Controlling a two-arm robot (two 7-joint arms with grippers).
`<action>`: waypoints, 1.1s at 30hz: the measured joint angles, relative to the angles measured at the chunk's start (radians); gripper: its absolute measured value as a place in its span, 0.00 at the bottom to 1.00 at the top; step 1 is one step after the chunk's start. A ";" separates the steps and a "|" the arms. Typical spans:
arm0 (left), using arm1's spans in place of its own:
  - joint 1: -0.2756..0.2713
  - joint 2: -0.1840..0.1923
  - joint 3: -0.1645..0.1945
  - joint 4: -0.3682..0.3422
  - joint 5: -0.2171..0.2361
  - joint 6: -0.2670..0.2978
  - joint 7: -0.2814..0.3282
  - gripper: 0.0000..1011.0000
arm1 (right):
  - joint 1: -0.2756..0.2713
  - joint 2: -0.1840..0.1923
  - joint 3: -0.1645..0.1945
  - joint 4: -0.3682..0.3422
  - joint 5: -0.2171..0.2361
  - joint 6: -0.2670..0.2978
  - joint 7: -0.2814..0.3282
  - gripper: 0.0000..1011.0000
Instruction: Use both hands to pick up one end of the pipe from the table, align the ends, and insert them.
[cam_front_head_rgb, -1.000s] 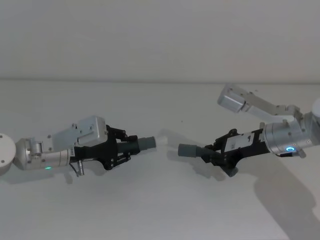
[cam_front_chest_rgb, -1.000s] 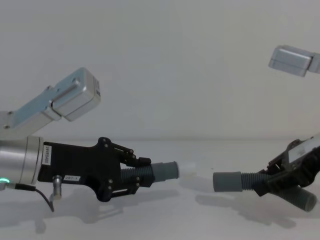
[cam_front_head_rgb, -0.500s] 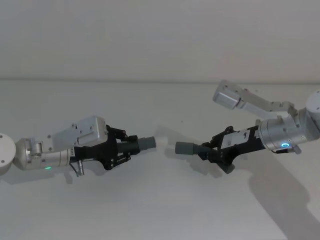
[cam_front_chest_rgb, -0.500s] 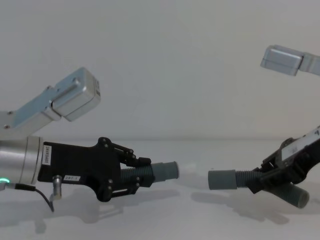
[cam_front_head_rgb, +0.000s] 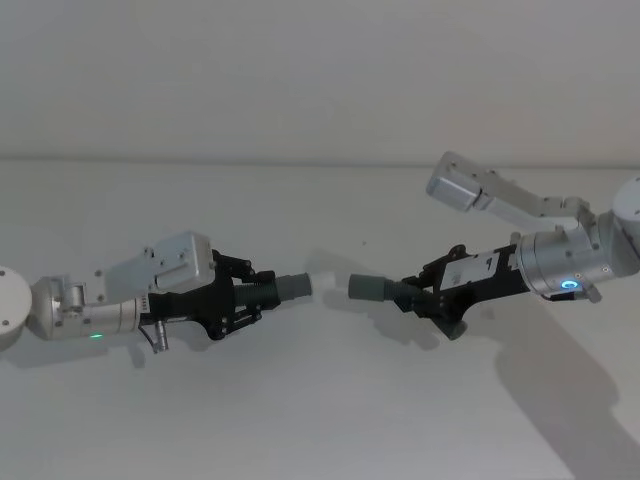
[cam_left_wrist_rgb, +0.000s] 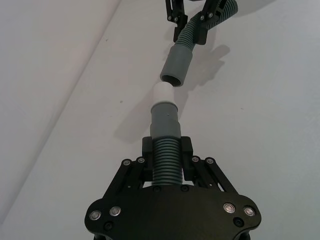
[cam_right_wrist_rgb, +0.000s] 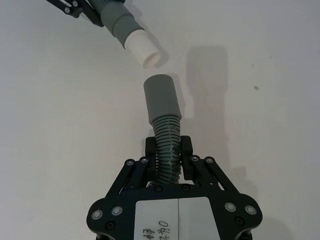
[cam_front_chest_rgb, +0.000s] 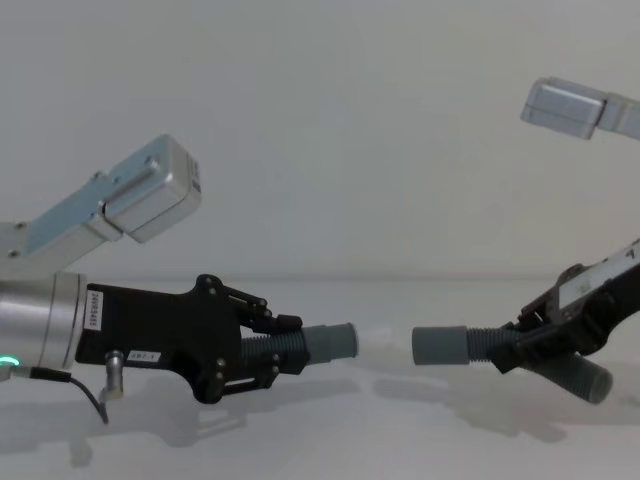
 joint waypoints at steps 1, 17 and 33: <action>0.000 0.000 0.000 0.000 0.000 0.000 0.000 0.31 | 0.000 0.000 0.000 -0.001 0.000 0.000 0.000 0.27; 0.000 0.000 0.000 0.000 0.000 0.000 0.000 0.31 | 0.013 -0.003 -0.007 -0.007 0.006 -0.008 0.004 0.27; 0.000 0.000 0.000 0.000 0.000 0.000 0.000 0.31 | 0.032 -0.016 -0.028 0.007 -0.007 -0.010 0.022 0.27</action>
